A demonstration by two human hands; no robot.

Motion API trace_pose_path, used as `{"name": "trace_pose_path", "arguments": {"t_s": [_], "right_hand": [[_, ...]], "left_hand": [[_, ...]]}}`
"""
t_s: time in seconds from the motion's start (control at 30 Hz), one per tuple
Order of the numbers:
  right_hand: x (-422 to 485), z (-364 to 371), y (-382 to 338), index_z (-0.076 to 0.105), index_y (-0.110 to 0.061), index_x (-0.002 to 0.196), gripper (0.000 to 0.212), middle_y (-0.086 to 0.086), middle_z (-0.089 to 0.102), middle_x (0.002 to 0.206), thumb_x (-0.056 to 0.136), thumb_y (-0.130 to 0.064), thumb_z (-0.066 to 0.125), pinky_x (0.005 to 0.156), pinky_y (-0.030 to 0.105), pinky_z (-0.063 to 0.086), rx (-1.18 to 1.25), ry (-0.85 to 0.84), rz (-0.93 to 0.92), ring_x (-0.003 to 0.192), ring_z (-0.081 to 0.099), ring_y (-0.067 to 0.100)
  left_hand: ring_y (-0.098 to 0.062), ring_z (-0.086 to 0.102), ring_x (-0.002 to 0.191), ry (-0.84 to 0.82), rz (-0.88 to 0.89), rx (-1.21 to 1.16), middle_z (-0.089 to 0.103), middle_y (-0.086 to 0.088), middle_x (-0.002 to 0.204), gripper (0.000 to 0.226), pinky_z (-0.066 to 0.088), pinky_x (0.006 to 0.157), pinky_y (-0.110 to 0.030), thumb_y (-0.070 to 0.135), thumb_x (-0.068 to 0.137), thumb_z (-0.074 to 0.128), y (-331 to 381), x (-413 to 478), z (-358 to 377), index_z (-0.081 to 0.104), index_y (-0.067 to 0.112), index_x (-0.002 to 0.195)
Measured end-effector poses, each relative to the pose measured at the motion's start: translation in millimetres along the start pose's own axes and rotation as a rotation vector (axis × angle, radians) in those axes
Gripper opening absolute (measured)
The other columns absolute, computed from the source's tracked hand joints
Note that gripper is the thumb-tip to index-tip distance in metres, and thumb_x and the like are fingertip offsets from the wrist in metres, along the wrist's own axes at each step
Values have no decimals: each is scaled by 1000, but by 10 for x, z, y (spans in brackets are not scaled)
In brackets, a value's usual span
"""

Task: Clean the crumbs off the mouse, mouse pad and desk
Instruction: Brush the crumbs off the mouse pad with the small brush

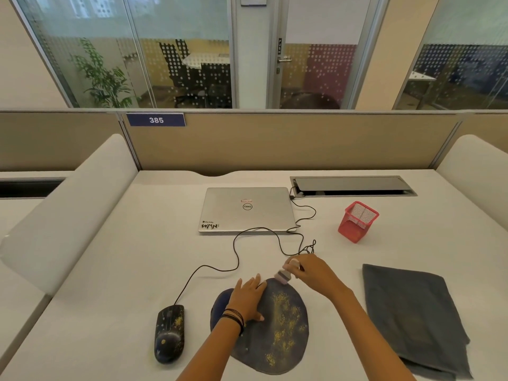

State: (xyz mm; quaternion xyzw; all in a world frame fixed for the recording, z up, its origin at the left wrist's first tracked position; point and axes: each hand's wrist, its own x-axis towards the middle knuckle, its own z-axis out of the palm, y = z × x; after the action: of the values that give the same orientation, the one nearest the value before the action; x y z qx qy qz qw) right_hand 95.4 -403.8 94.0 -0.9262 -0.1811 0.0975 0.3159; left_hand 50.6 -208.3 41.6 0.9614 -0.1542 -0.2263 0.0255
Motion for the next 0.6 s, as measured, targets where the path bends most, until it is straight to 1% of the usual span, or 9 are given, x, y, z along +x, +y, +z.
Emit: {"name": "trace_pose_path", "arguments": {"t_s": [0.07, 0.1, 0.2, 0.27, 0.33, 0.43, 0.5, 0.53, 0.6], "right_hand": [[42, 23, 0, 66, -14, 87, 32, -3, 65, 81, 95, -38, 46, 74, 31, 47, -82, -52, -4, 74, 57, 10], [61, 23, 17, 63, -11, 81, 36, -1, 63, 76, 96, -38, 45, 71, 32, 46, -119, -83, 0, 71, 56, 11], [100, -16, 46, 51, -17, 65, 39, -9, 50, 61, 96, -40, 44, 61, 24, 36, -161, -136, 16, 60, 47, 6], [119, -49, 27, 55, -20, 68, 36, -14, 51, 61, 95, -42, 45, 60, 19, 35, -114, -86, 12, 59, 49, 4], [121, -61, -11, 61, -23, 76, 30, -15, 57, 68, 94, -43, 47, 63, 18, 38, -46, -50, -7, 65, 53, 3], [94, -34, -10, 66, -15, 86, 33, -2, 66, 80, 95, -41, 47, 69, 25, 44, -44, -98, -10, 73, 58, 9], [75, -27, 29, 64, -8, 82, 39, 7, 67, 80, 96, -39, 46, 70, 33, 46, -78, -122, 7, 71, 57, 14], [72, -36, 53, 63, -5, 80, 42, 9, 66, 79, 96, -39, 45, 69, 34, 45, -97, -130, 24, 68, 55, 13], [70, -59, 98, 64, -6, 77, 44, 6, 63, 76, 97, -39, 43, 64, 26, 42, -151, -153, 63, 64, 51, 8]], "left_hand": [[-27, 13, 147, 1, -3, -11, 4, -7, 160, 85, 7, 121, -46, 39, 86, 63, -2, 1, -5, 12, 17, 151], [-26, 13, 147, 2, -3, -17, 4, -6, 161, 84, 7, 121, -46, 38, 86, 63, -3, 2, -6, 13, 18, 151], [-26, 12, 147, 3, -6, -20, 3, -6, 161, 84, 7, 121, -47, 38, 86, 63, 2, -4, -5, 13, 18, 151], [-26, 12, 147, 1, -8, -27, 3, -6, 161, 84, 7, 121, -47, 38, 87, 63, 3, -5, -4, 12, 18, 151], [-27, 11, 147, 0, -7, -30, 2, -6, 161, 84, 7, 121, -48, 38, 87, 63, 0, -7, -6, 11, 18, 151], [-27, 11, 147, -1, -8, -36, 3, -6, 161, 84, 6, 120, -48, 38, 87, 62, -9, -14, -6, 11, 19, 151], [-27, 11, 147, -2, -9, -25, 3, -6, 160, 84, 7, 120, -47, 37, 87, 62, -3, -13, -15, 11, 18, 151], [-27, 12, 147, -4, -9, -13, 3, -7, 160, 84, 7, 120, -47, 37, 87, 63, 6, -11, -19, 11, 17, 151], [-28, 11, 147, -8, -13, -6, 2, -8, 160, 85, 8, 120, -46, 37, 87, 63, 25, -6, -24, 11, 16, 151]]}}
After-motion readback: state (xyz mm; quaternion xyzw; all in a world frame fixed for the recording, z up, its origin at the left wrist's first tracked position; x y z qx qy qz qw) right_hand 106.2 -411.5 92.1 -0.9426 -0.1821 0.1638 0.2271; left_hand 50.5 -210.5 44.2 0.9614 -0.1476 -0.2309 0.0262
